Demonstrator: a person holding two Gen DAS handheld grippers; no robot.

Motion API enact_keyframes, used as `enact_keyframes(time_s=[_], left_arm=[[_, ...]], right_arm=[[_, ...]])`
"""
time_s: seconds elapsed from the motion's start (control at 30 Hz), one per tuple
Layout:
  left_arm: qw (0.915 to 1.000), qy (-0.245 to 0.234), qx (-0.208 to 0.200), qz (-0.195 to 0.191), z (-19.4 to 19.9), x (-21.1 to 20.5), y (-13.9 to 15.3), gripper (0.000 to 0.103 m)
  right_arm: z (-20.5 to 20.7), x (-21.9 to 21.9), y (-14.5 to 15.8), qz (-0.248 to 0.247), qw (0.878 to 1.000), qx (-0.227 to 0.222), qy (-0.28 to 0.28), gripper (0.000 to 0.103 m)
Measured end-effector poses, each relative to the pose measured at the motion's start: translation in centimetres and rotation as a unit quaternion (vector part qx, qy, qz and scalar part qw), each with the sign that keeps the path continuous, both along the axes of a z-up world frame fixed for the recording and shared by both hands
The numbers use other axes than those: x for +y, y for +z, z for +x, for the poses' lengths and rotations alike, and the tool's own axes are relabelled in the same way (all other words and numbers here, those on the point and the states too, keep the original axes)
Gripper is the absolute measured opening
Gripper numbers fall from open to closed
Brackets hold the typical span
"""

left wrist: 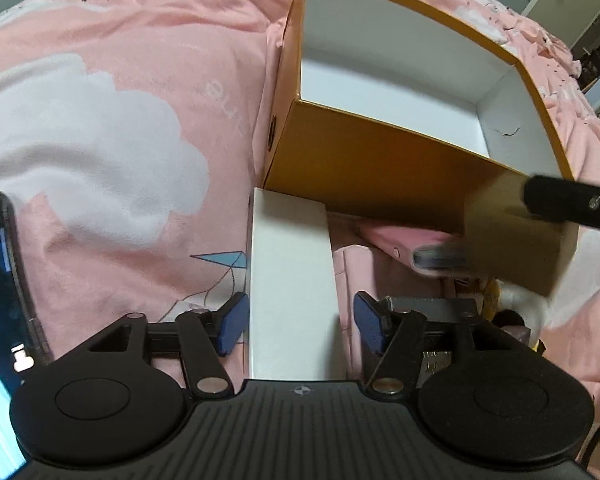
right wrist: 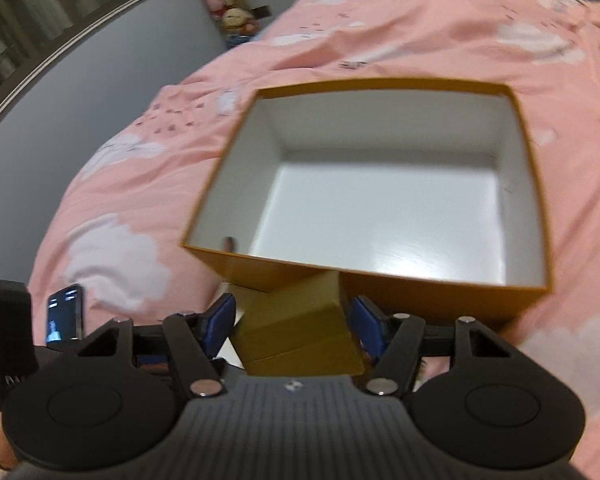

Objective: Organize objects
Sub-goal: 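Grasp the white box with the left tool while the right tool approaches the gold box, then lift the white box with the left tool while the right tool grasps the gold box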

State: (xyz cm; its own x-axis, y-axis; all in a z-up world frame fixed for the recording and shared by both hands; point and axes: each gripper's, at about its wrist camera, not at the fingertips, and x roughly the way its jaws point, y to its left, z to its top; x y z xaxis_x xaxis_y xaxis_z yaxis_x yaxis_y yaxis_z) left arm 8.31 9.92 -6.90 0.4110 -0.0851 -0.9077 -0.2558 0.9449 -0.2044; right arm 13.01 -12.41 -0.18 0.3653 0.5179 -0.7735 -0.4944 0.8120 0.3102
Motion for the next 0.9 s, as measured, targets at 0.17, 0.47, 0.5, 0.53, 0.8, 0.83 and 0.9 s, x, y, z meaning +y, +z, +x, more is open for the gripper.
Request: enact_keyframes(time_s=[0.17,0.47,0.5,0.53,0.8,0.83,0.9], left_arm=[[0.9997,0.011,0.019,-0.007,0.6,0.4,-0.7,0.073],[0.9972,0.021,0.063,-0.033,1.9,1.3,-2.9,0.073],[0.9969,0.022,0.067,-0.034,2.1,1.3,-3.1,0.073],[0.9968,0.021,0.069,-0.035,2.3,1.3,-3.2,0.073],[0.9970,0.017,0.067,-0.036,2.5,1.2,-3.4,0.067],[0.9974,0.016,0.063,-0.032,2.4,1.1,-3.3,0.067],[0.9980,0.015,0.055,-0.027,2.0,0.8,-2.9,0.067]], right_arm=[[0.6,-1.9,-0.8,0.021,0.999,0.027,-0.017,0.032],[1.0,-3.0,-2.3,0.028,0.998,0.047,-0.023,0.047],[1.0,-3.2,-2.3,0.028,0.998,0.046,-0.025,0.050],[1.1,-3.3,-2.3,0.029,0.998,0.044,-0.027,0.051],[1.7,-4.2,-2.6,0.038,0.998,0.048,-0.030,0.055],[1.8,-4.4,-2.6,0.040,0.997,0.050,-0.032,0.056],[1.9,-5.0,-2.5,0.042,0.997,0.052,-0.038,0.065]])
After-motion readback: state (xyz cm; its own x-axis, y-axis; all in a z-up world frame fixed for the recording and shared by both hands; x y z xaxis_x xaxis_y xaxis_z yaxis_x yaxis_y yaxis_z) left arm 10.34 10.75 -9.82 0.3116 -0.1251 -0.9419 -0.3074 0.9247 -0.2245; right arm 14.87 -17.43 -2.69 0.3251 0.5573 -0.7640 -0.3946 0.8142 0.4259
